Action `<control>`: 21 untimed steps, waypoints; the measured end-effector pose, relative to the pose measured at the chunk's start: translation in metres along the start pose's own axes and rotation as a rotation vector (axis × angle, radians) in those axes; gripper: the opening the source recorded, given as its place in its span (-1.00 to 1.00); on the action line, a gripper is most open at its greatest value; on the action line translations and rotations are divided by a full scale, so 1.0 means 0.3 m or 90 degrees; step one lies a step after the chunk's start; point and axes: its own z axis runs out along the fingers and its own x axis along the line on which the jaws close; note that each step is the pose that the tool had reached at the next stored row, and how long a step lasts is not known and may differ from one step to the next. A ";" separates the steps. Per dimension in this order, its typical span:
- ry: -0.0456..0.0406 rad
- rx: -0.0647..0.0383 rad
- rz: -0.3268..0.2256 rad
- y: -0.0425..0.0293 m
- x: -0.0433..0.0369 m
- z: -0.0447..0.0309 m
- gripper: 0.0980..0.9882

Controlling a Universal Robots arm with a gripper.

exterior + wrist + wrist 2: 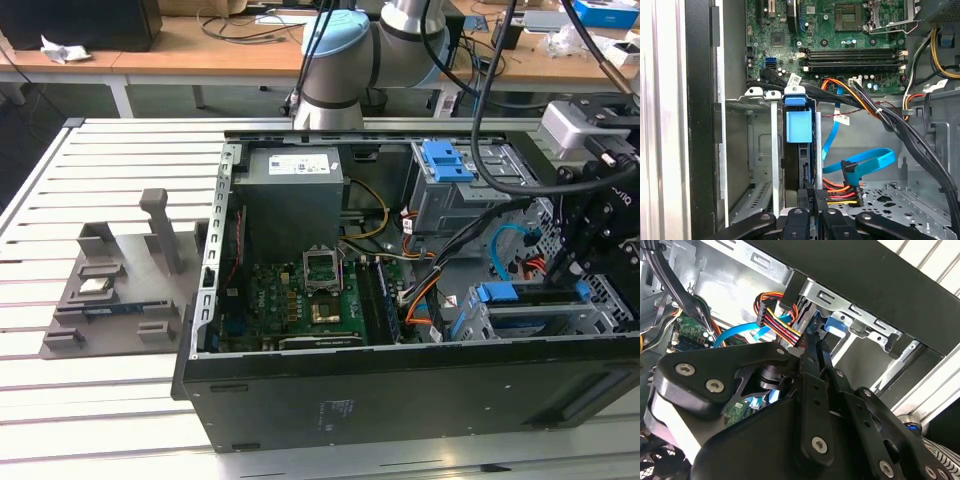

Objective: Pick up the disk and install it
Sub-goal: 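Insert the first disk wire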

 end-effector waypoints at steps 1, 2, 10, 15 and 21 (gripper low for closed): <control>0.0001 0.000 0.000 0.001 0.000 0.002 -0.85; 0.0000 0.000 0.000 0.002 0.000 0.004 -0.85; 0.0002 0.000 0.000 0.006 0.000 0.011 -0.85; 0.0005 0.000 0.000 0.006 0.000 0.010 -0.68; 0.0004 0.000 0.000 0.008 -0.018 -0.081 -0.87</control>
